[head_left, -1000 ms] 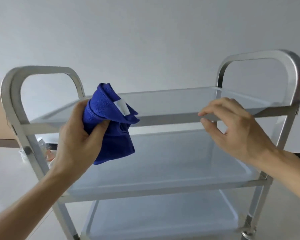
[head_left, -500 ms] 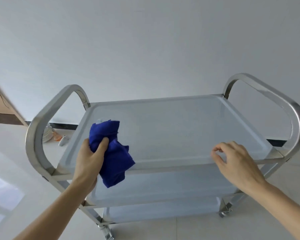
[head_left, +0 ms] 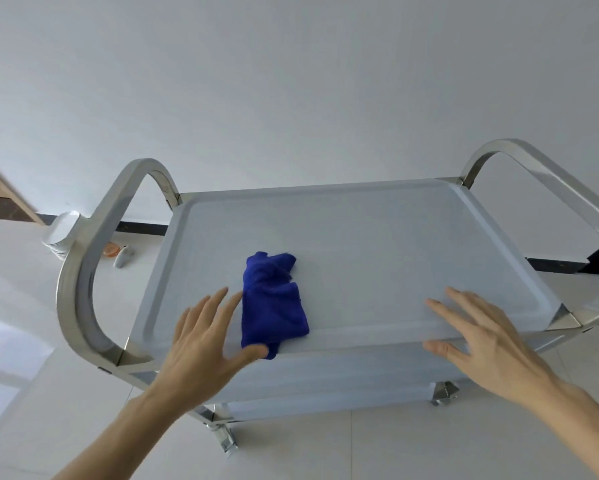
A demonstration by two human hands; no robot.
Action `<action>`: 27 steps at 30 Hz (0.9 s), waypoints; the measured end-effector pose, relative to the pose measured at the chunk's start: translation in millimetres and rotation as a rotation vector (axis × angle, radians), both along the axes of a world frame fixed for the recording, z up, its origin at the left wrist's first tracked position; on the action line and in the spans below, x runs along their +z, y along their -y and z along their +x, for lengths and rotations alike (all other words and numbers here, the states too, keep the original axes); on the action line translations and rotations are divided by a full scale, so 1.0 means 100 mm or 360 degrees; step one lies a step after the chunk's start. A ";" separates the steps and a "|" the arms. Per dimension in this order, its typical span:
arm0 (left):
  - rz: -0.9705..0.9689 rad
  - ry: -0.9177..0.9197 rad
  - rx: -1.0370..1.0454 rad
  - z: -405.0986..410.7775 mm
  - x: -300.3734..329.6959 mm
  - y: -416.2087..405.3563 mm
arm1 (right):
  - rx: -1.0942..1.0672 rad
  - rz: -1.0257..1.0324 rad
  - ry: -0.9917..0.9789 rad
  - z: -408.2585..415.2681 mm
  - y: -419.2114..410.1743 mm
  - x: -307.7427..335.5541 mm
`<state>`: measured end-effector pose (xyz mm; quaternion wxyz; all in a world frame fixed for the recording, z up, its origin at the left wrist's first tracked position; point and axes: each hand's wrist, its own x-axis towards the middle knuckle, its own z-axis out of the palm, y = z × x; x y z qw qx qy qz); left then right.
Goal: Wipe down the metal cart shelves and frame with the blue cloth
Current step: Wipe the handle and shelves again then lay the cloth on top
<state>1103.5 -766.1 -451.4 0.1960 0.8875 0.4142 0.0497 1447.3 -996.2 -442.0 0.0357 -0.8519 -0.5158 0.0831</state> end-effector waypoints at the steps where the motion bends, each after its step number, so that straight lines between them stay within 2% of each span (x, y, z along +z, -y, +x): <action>1: 0.0043 -0.0143 -0.0067 -0.11 -0.04 -0.01 | 0.0015 -0.0127 -0.0028 0.05 0.01 -0.01; 2: 0.0067 -0.0209 -0.0115 -0.19 -0.08 -0.01 | 0.0035 -0.0186 -0.0032 0.07 0.03 -0.04; 7: 0.0187 -0.0146 -0.0237 -0.14 -0.13 0.04 | -0.0009 -0.0072 0.0106 0.01 0.09 -0.11; 10: 0.0181 -0.0191 -0.0267 -0.07 -0.12 -0.05 | -0.0062 -0.0148 0.0088 -0.03 0.09 -0.05; 15: 0.0177 -0.0335 -0.0323 0.17 -0.14 -0.48 | -0.0146 -0.0216 0.0078 0.07 -0.08 -0.06; 18: 0.0143 -0.0353 -0.0317 0.40 -0.15 -0.81 | -0.0171 -0.0367 0.0151 0.20 -0.24 -0.09; 27: 0.0169 -0.0357 -0.0356 0.96 -0.21 -1.26 | -0.0240 -0.0240 0.0109 0.64 -0.62 -0.11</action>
